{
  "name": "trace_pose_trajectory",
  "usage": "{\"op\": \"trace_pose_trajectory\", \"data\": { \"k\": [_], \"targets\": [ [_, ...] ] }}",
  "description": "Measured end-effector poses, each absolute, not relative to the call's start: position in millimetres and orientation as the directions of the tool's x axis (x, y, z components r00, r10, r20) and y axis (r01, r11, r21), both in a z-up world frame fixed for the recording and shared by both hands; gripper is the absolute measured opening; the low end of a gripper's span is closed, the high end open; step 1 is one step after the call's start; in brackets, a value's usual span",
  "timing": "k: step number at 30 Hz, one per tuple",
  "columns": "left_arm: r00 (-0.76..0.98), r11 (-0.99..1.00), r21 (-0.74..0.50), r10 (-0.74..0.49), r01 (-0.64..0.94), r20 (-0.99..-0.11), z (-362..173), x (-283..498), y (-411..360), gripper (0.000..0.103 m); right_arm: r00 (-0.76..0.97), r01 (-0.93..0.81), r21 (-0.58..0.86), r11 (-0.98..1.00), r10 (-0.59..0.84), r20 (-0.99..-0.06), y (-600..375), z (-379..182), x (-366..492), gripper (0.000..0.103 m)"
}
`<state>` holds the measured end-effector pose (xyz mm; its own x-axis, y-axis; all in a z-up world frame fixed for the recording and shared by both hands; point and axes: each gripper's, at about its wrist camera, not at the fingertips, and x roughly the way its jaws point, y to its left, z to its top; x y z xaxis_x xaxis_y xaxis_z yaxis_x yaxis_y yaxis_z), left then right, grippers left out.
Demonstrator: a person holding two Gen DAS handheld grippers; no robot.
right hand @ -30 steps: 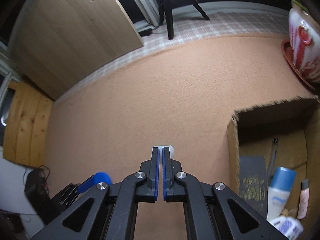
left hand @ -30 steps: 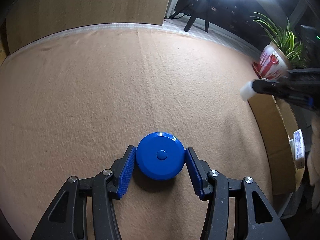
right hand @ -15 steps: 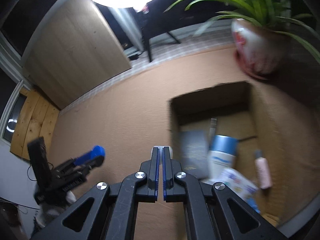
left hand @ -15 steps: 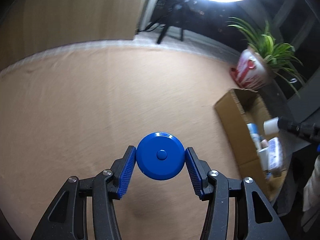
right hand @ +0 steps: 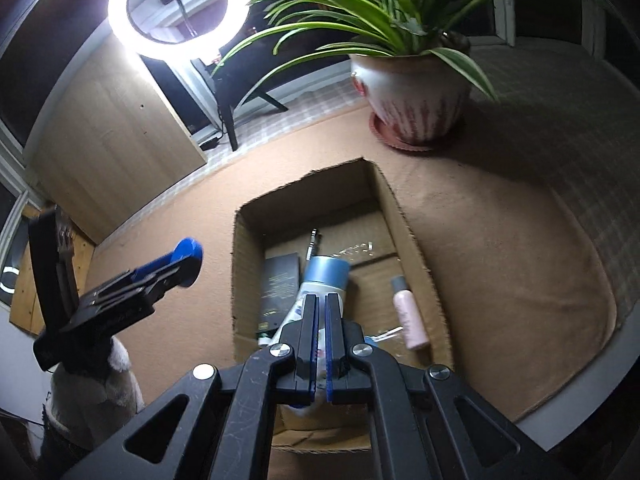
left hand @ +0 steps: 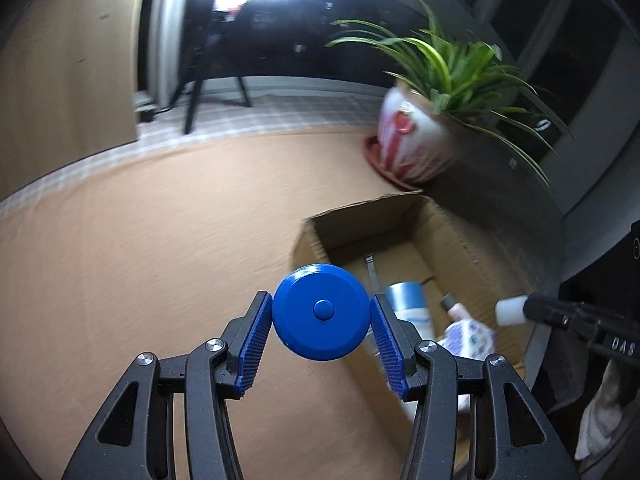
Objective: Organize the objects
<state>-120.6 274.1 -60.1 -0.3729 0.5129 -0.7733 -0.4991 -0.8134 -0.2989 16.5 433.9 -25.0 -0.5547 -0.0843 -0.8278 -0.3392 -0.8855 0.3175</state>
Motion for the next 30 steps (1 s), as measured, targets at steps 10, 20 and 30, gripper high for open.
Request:
{"op": "trace_pose_trajectory", "data": {
  "k": [10,20,30],
  "targets": [
    [-0.347,-0.794,-0.265,0.503,-0.547,-0.792,-59.6,-123.5,332.4,0.054,-0.546,-0.294,0.322,-0.9,-0.119,-0.83,437.8,-29.5,20.5,0.025],
    [-0.389,-0.825,-0.247,0.475,-0.508,-0.789,-52.8,-129.5,326.5,0.088,-0.587,-0.275,0.29,-0.916,-0.079,-0.806,432.8,-19.1,22.1,0.06],
    [-0.418,-0.857,-0.246,0.448,-0.453,-0.791,-45.8,-118.5,280.6,0.088,-0.6,-0.257,0.258,-0.931,-0.056,-0.798,409.9,-11.6,20.5,0.06]
  ]
}}
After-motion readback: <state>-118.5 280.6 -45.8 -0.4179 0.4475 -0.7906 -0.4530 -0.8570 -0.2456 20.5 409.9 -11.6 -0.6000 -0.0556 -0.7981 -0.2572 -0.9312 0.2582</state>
